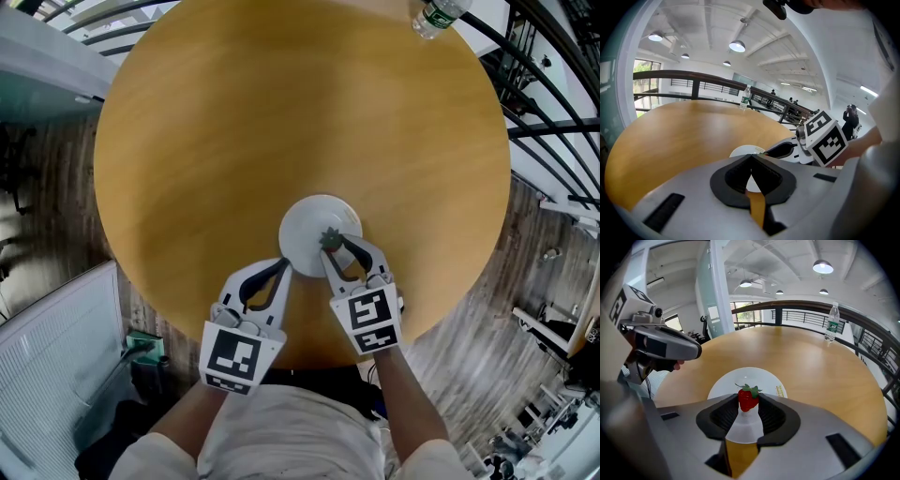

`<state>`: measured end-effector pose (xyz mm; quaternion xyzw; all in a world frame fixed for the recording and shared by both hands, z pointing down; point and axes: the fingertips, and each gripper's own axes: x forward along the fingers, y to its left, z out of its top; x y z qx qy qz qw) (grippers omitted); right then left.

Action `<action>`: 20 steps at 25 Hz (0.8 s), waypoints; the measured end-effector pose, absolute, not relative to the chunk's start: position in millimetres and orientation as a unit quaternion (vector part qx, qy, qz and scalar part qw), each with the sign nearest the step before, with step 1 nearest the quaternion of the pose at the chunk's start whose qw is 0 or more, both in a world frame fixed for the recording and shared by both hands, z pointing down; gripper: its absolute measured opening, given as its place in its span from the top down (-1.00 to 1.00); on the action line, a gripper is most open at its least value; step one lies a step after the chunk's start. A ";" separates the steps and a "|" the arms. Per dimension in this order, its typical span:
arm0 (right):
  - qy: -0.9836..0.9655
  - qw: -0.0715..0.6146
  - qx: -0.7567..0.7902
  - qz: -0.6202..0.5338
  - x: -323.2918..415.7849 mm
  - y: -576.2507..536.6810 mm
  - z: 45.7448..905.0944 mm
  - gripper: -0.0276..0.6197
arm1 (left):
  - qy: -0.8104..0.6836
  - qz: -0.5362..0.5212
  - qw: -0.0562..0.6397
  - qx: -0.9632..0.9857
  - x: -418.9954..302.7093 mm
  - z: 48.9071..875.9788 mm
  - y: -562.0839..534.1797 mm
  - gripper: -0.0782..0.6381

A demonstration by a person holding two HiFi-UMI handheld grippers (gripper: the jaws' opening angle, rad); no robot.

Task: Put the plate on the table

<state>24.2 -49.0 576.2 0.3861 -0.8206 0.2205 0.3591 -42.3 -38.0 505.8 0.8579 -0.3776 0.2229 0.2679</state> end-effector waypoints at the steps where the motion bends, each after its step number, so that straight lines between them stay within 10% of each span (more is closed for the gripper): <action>1: -0.820 0.361 0.386 0.220 24.1 -49.0 577.2 0.46 | -0.377 0.223 0.268 0.858 -41.9 506.1 -37.3 0.72; 20: -0.808 0.401 0.376 0.212 23.2 -50.4 592.7 0.46 | -0.378 0.230 0.279 0.853 -45.4 512.5 -35.9 0.71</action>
